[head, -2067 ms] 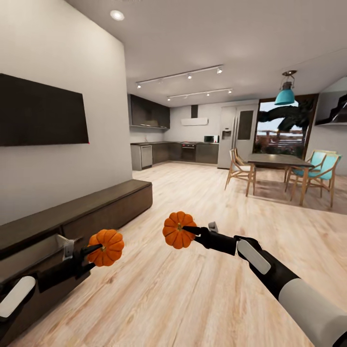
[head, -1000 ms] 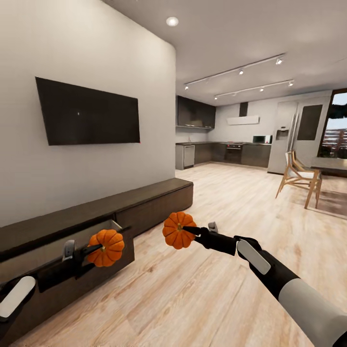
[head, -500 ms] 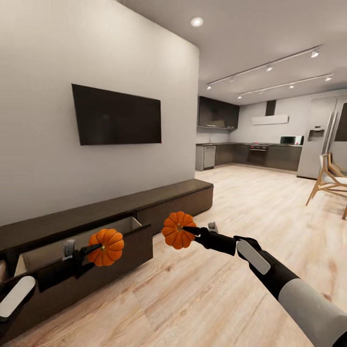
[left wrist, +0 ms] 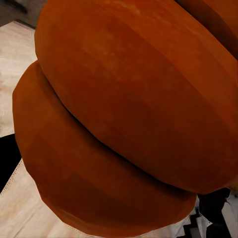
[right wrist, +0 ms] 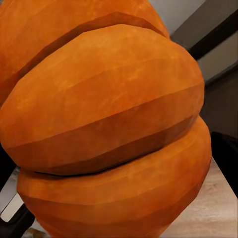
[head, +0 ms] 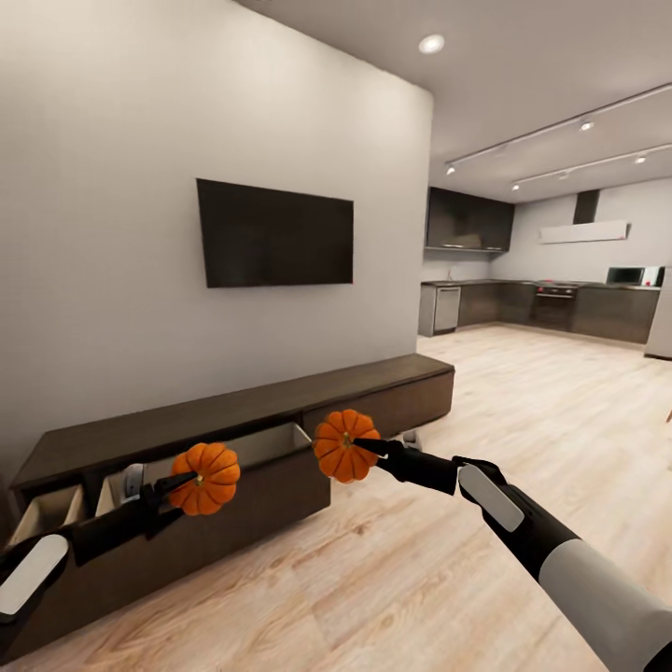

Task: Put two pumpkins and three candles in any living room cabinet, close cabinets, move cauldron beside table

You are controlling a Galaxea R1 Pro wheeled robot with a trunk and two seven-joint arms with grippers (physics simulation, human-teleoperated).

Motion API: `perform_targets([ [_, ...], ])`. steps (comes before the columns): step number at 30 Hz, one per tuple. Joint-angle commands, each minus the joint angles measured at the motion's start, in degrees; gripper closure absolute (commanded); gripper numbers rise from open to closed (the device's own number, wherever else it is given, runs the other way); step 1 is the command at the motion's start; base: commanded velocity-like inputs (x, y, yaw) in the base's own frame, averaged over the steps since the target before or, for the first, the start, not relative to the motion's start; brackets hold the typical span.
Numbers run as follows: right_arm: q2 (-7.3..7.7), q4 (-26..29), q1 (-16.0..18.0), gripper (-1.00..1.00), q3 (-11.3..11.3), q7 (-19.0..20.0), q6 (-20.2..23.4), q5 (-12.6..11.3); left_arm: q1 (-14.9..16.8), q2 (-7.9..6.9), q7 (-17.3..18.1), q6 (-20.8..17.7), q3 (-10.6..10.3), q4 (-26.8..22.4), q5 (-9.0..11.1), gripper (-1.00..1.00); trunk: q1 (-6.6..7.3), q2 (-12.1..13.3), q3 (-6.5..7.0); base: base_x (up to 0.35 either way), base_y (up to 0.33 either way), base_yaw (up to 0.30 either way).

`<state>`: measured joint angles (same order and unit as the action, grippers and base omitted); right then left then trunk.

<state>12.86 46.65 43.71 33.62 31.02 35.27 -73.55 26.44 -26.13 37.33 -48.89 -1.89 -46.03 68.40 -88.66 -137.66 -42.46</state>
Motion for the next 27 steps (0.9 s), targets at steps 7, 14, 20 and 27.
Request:
perform_targets([
  [7, 0.13, 0.1, 0.06, 1.0, 0.2, -0.08, 0.18, -0.72, 0.08, -0.04, 0.03, -0.42, -0.13, 0.05, 0.86, 1.0, 1.56, 2.78, 1.2, 0.0, 0.0, 0.148],
  [14, 0.24, 0.09, 0.06, 1.0, 0.21, -0.08, 0.15, -0.72, 0.09, -0.05, 0.03, -0.42, -0.13, 0.04, 0.86, 1.0, 3.1, 5.59, 2.37, 0.0, 0.0, 0.058],
  [20, 0.16, 0.09, 0.06, 1.0, 0.21, -0.08, 0.16, -0.72, 0.1, 0.02, 0.03, -0.42, -0.13, 0.05, 0.86, 1.0, 4.42, 8.0, 3.1, 0.0, 0.0, 0.191],
  [27, 0.15, 0.11, 0.06, 1.0, 0.21, -0.15, 0.24, -0.72, 0.09, 0.03, 0.03, -0.42, -0.13, 0.01, 0.86, 1.0, 5.95, 10.8, 3.92, 0.0, 0.0, 0.21],
])
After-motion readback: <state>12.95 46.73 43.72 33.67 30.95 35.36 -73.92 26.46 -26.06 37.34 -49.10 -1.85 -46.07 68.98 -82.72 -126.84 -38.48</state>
